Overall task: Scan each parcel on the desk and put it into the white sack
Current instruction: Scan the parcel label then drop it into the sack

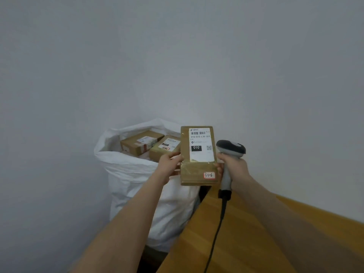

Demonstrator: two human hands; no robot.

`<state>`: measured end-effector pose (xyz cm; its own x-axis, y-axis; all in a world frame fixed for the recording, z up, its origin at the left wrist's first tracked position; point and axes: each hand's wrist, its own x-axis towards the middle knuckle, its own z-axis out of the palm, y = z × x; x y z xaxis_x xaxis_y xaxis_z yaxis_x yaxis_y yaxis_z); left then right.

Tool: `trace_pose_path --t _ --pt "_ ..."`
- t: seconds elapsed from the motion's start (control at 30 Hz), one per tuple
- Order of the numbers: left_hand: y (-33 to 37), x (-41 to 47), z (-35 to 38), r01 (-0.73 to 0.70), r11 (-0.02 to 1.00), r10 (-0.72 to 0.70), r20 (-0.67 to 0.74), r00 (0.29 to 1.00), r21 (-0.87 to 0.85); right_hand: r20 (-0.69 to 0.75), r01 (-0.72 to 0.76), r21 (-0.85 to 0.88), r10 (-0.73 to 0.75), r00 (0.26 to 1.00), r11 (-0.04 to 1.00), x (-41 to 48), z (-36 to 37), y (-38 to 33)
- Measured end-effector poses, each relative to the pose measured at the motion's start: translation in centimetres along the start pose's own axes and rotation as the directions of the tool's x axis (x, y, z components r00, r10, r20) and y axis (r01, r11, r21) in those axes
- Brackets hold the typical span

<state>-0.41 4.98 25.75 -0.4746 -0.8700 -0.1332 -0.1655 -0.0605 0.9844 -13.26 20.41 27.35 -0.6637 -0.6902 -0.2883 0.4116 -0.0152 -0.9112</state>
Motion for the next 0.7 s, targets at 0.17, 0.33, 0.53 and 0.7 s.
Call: trace_pose_path --t 0.17,0.33,0.53,0.7 --pt "4.3 7.3 -7.5 -0.091 0.996 0.091 -0.083 0.992 0.009 -0.016 -0.012 0.038 0.013 1.0 0.999 6.0 8.9 -1.4" --pt "6.0 16.9 -16.0 -0.077 0.994 0.087 -0.141 0.986 0.071 -0.057 -0.055 0.002 0.055 0.997 0.999 13.1 18.0 -0.2" --pt "5.1 25.4 -20.8 0.016 0.981 0.01 -0.136 0.991 0.191 -0.335 -0.014 -0.181 -0.049 0.941 0.983 18.4 19.6 0.9" --pt "5.8 27.1 -16.2 0.038 0.958 -0.085 0.154 0.984 0.286 -0.478 -0.087 -0.387 -0.119 0.87 0.918 20.3 16.6 2.5"
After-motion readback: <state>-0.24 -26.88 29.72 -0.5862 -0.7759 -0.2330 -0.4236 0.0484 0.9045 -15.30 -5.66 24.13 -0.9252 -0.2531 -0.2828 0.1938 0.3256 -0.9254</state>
